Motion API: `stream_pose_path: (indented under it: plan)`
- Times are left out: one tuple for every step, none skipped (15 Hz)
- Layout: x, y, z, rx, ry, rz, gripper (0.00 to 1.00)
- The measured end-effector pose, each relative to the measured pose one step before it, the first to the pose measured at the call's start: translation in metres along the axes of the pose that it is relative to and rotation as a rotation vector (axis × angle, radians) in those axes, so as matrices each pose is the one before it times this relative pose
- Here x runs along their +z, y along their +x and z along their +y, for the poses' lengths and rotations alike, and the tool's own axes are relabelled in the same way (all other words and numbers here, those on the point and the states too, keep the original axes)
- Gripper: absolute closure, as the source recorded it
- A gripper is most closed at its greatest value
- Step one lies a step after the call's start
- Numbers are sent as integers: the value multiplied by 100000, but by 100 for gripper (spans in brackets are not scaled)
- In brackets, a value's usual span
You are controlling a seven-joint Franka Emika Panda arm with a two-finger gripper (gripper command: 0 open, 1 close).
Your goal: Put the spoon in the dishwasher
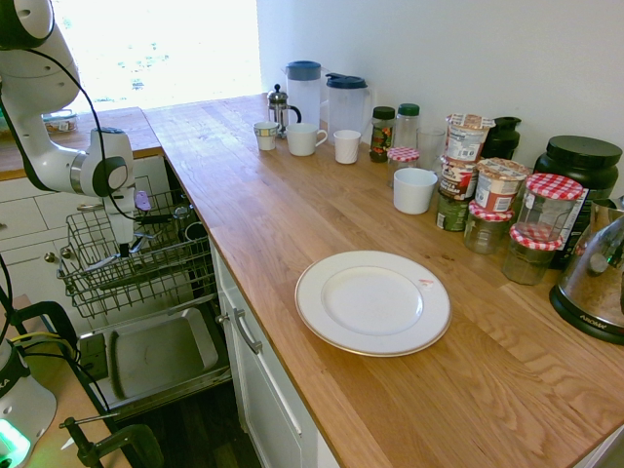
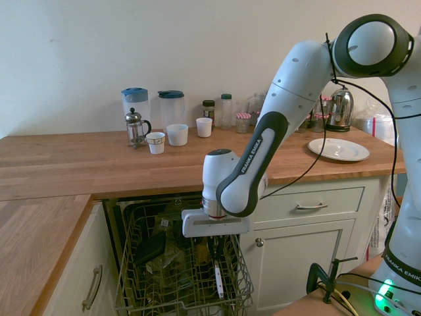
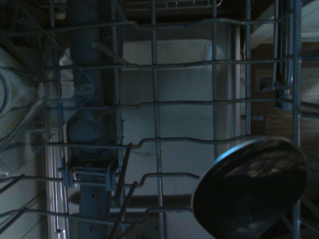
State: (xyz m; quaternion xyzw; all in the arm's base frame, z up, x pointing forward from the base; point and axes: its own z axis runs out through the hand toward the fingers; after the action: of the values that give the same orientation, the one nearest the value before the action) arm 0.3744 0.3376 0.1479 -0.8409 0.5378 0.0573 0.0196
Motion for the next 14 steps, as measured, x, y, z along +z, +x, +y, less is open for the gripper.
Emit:
stream_pose_path:
  plan:
    - [541,237,-259,613,31,-128,100]
    - [442,150,-259,400,-172,70,0]
    - [340,169,-339,413,-58,224,0]
    - [212,76,-434,212,251,83,0]
    - [231,91,-369,204,118,11,0]
    - [162,142,-366,211,181,65,0]
    - [164,137,-287,98,98,23,0]
    - [86,120,-220,70,110,22,0]
    - [36,100,-187,112,133,23,0]
    - [27,78,-76,74,35,11,0]
    - [52,55,7,-5,-98,23,0]
    - [80,15,30,-79,-152,8,0]
    - [45,37,-1,-71,-64,28,0]
    - [32,89,-30,-34,-14,73,0]
